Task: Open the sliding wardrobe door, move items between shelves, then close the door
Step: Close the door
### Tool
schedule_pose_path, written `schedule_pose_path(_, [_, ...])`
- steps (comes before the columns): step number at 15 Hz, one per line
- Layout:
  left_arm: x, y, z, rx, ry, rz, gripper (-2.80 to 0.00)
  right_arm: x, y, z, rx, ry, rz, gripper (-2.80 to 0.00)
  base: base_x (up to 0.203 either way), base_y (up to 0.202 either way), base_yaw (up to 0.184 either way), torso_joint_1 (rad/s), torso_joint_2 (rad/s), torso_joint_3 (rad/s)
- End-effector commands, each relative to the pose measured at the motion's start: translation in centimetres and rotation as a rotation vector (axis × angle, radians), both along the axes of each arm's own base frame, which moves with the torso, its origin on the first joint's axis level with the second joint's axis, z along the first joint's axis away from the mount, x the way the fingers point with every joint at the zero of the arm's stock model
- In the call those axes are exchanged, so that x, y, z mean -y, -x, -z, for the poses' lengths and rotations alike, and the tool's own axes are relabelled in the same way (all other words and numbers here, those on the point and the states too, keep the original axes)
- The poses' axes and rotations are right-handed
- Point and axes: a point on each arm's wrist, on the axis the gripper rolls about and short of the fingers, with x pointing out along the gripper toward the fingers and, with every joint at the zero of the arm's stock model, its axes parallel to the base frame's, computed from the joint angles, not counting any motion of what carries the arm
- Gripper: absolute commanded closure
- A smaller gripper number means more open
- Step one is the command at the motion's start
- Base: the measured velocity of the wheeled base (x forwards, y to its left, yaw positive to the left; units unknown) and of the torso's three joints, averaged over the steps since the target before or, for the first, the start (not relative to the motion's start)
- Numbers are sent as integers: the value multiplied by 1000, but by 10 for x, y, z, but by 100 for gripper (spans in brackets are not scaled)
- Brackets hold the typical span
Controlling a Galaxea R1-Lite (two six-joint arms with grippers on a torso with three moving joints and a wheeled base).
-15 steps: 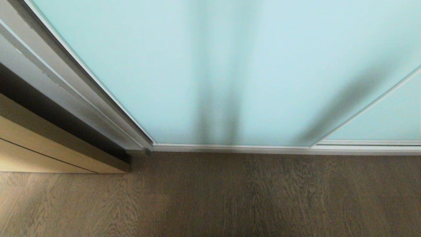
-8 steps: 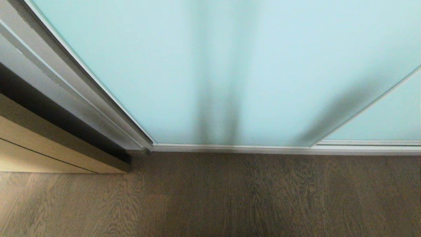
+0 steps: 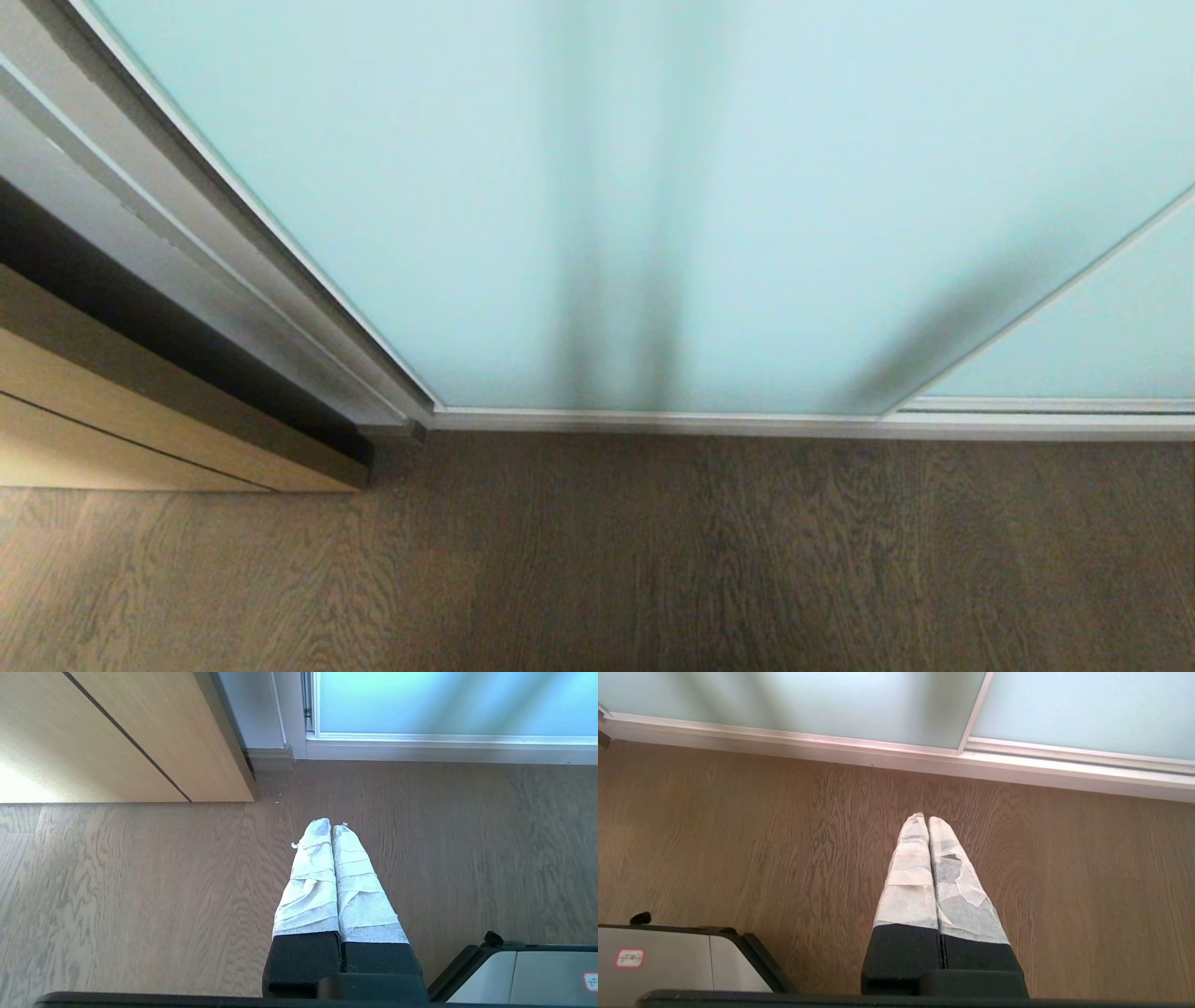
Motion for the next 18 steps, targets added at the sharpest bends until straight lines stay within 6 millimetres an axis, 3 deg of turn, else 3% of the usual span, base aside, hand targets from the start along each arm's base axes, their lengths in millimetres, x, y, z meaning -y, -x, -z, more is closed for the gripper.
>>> schedule_pose_path(1, [0,0,0,-1,0,0,0,0,0,1,-2,-13,2,0,0,0,0,0,0,0])
schedule_pose_path(18, [0,0,0,-3,-3,-3,0,0,0,1,-3,-33,1,0,0,0,0,0,0,0])
